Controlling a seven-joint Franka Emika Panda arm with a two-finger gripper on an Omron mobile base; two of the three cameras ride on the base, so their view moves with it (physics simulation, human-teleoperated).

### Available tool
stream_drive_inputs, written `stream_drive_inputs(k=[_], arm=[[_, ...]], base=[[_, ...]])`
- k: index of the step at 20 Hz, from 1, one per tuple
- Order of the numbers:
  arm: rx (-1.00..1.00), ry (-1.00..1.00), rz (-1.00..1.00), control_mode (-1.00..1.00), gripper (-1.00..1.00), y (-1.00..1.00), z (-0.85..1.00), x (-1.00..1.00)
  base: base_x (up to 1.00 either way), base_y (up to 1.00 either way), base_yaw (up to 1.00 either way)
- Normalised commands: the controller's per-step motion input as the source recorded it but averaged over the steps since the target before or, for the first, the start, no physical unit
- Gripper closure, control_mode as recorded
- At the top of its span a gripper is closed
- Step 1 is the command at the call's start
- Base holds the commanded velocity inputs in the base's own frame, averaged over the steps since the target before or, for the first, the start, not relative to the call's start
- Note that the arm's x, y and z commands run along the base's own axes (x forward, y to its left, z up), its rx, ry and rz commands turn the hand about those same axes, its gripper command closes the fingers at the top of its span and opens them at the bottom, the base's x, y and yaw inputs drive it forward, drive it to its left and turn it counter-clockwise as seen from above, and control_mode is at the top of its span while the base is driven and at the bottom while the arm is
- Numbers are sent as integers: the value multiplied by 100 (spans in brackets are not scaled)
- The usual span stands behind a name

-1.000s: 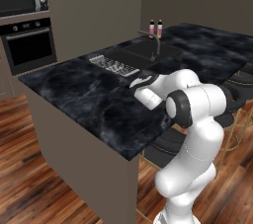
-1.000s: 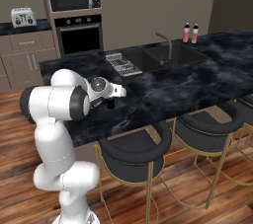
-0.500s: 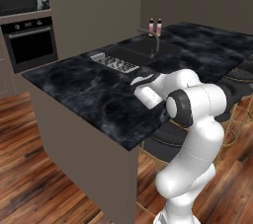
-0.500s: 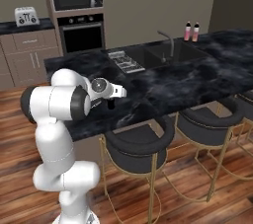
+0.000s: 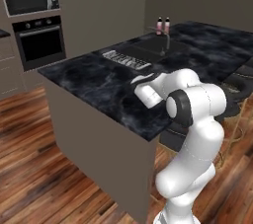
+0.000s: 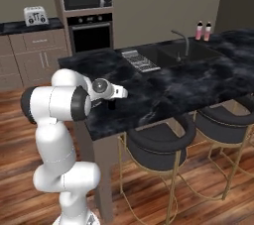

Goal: Place the large bottle from the dining counter next to the other large bottle outside the sink, and place the small bottle from the dining counter next to the other small bottle inside the sink.

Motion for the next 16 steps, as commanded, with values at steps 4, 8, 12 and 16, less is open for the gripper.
stream_drive_inputs(k=[4, 8, 12, 16], arm=[[0, 0, 0, 100, 100, 0, 0, 0], [0, 0, 0, 100, 100, 0, 0, 0], [0, 0, 0, 100, 100, 0, 0, 0], [0, 0, 0, 100, 100, 0, 0, 0]], base=[[0, 91, 0], [0, 98, 0], [0, 100, 0], [7, 99, 0]])
